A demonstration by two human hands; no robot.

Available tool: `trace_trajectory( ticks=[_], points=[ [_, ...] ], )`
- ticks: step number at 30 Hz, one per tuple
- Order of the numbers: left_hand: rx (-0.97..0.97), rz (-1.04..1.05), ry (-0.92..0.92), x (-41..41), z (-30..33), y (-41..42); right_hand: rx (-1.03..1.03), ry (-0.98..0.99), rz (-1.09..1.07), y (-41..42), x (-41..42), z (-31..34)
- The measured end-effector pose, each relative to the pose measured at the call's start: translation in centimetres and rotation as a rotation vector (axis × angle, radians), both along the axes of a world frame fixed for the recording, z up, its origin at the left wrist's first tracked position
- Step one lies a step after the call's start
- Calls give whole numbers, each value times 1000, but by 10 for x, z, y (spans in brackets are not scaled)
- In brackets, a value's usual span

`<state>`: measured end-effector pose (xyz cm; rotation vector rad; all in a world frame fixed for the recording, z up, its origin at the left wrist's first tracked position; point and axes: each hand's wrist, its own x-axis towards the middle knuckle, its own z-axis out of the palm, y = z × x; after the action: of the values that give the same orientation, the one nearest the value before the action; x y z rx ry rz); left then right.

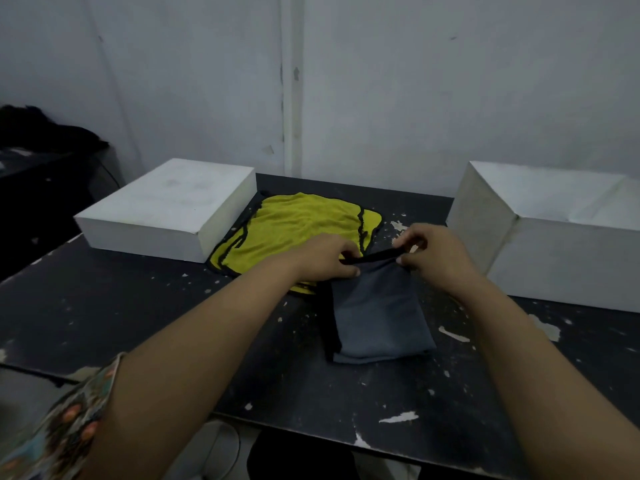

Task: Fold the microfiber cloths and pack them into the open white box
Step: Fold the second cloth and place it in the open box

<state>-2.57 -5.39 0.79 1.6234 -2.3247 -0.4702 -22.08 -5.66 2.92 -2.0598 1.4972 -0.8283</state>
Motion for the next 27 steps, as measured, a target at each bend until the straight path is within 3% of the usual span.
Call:
trace_trajectory(
  ticks=[6,10,13,27],
  points=[
    [-184,31,53,8,15,1,-15,-268,-50,2,-15,-2],
    [-330,12,78,3,12,19,-132,-54,-57,10,-24,-6],
    [-388,-25,80,-2,0,39,-175,-20,-16,20,-30,-15],
    [-417,-109,109,-19,-42,88,-249,329,237,41,-61,-51]
  ],
)
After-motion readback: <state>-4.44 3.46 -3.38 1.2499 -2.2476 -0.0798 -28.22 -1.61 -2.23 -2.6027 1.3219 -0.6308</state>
